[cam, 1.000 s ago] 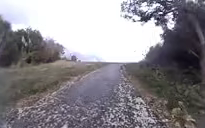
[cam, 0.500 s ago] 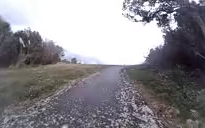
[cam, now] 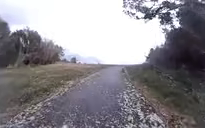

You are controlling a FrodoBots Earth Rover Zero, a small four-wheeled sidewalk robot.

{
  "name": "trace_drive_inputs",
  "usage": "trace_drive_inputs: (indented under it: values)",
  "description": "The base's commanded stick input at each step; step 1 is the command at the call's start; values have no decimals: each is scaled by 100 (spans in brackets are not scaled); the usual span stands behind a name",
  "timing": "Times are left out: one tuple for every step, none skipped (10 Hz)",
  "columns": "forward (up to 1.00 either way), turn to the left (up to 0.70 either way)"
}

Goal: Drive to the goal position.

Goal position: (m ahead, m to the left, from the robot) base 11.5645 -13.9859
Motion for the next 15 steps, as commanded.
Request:
trace_drive_inputs:
  values:
    - [60, -15]
    - [60, -15]
    - [60, -15]
    - [60, -15]
    - [60, -15]
    - [60, -15]
    - [60, -15]
    - [60, -12]
    - [60, -5]
    - [60, 0]
    - [60, 0]
    - [60, 0]
    - [60, 0]
    - [60, 0]
    - [60, 0]
